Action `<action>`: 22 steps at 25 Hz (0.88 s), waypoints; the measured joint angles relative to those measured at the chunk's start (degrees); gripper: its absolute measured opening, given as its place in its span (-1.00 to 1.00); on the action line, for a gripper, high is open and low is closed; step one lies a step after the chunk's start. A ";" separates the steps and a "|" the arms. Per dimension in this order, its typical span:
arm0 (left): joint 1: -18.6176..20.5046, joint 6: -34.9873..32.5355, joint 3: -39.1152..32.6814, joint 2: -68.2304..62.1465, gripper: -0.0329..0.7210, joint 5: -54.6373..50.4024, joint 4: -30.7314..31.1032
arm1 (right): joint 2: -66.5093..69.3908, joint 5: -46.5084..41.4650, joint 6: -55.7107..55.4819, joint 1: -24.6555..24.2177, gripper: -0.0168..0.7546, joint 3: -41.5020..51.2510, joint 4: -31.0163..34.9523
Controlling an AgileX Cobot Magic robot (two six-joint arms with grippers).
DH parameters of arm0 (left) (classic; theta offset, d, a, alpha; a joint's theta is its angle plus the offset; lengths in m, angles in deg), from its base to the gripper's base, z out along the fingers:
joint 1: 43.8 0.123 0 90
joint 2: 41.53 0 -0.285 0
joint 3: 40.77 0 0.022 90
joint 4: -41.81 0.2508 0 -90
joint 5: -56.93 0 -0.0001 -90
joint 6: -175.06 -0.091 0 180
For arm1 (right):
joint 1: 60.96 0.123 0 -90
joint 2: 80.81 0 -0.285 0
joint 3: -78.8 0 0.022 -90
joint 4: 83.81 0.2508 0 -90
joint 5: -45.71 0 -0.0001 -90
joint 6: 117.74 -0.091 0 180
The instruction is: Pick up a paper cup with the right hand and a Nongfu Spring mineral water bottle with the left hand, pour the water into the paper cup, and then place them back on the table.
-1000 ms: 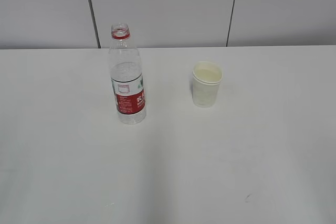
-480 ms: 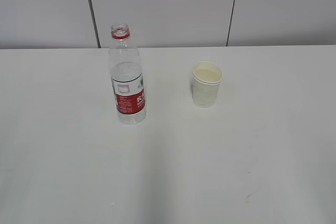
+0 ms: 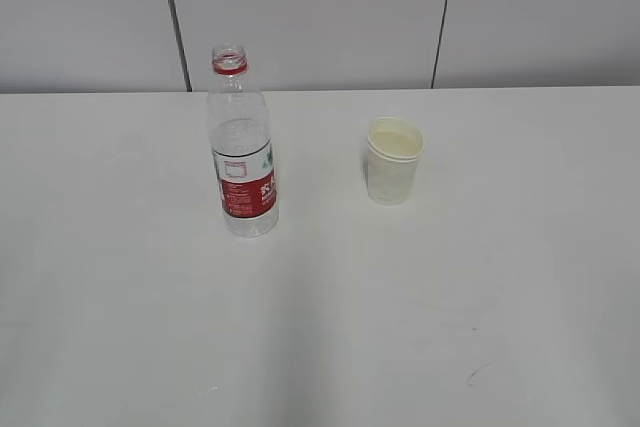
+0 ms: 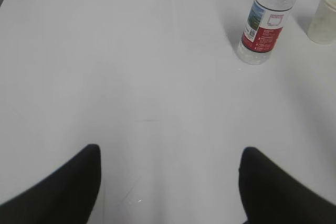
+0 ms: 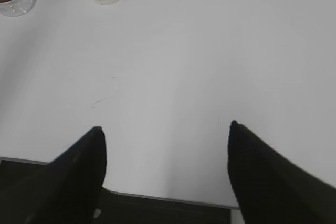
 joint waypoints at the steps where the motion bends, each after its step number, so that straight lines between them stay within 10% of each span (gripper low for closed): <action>1: 0.00 0.00 0.00 0.00 0.42 0.00 0.00 | 0.00 0.12 0.00 0.09 0.43 0.00 0.00; 22: 0.00 0.00 0.00 0.00 0.42 0.00 0.00 | 0.00 0.12 -0.04 0.13 0.43 0.00 0.00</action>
